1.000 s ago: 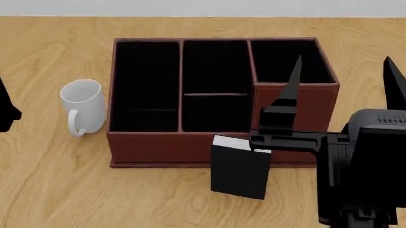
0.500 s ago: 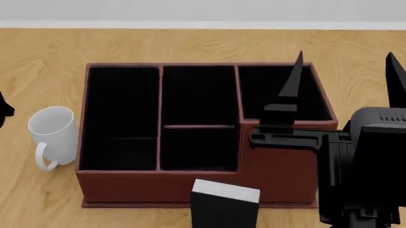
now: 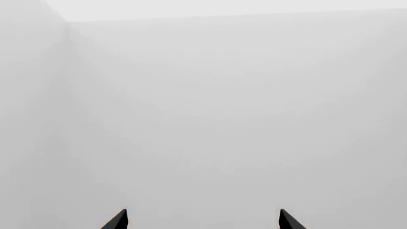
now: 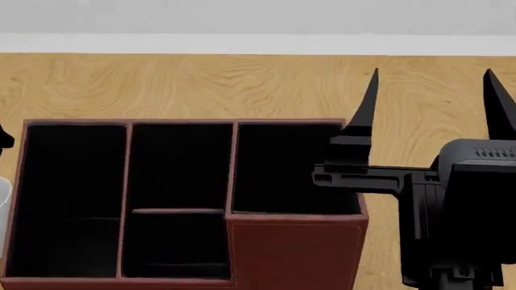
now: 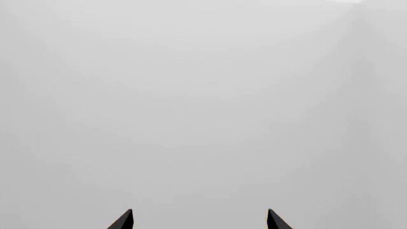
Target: Pick up the book and place it in the right compartment of the caddy.
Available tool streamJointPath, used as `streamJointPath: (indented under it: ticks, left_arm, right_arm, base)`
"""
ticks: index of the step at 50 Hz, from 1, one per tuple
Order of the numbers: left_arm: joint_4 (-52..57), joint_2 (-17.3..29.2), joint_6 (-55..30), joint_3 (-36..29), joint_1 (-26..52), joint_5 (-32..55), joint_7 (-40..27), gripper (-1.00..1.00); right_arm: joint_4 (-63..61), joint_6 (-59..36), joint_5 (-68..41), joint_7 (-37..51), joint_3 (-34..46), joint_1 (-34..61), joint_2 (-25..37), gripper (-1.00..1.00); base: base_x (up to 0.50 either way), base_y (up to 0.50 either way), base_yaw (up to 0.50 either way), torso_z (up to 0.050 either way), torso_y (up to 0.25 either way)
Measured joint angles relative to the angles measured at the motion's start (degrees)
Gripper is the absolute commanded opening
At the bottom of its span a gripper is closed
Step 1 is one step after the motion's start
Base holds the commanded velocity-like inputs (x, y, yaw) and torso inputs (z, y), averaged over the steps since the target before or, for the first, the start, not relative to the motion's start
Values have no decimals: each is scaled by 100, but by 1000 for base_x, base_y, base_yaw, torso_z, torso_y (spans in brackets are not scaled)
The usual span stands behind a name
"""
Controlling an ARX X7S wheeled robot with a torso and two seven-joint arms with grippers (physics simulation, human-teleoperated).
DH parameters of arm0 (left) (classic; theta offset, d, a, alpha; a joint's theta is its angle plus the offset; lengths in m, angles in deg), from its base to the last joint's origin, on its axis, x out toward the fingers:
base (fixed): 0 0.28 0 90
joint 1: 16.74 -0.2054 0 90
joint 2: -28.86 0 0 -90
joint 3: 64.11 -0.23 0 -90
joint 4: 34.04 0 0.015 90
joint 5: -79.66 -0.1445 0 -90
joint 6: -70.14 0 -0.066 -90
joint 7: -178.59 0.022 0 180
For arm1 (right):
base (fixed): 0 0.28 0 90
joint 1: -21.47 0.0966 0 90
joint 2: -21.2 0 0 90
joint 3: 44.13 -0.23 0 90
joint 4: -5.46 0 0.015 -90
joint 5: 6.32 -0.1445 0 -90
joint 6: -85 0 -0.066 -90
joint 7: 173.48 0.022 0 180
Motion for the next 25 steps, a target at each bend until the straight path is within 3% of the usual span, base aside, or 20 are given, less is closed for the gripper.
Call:
streamJointPath:
  ticks: [8,25]
  left_arm:
    - [21,22,-3,31,-10,59,-39,100]
    - [42,64,-5,118,7,206,-111,100]
  right_arm:
    - [14,19,-16,6,52,-10,16,100]
    - [-141,-491,-560,-202,-191,252,51,100]
  base:
    - [426,-232,0,0,1]
    - [3,0,0,0,1]
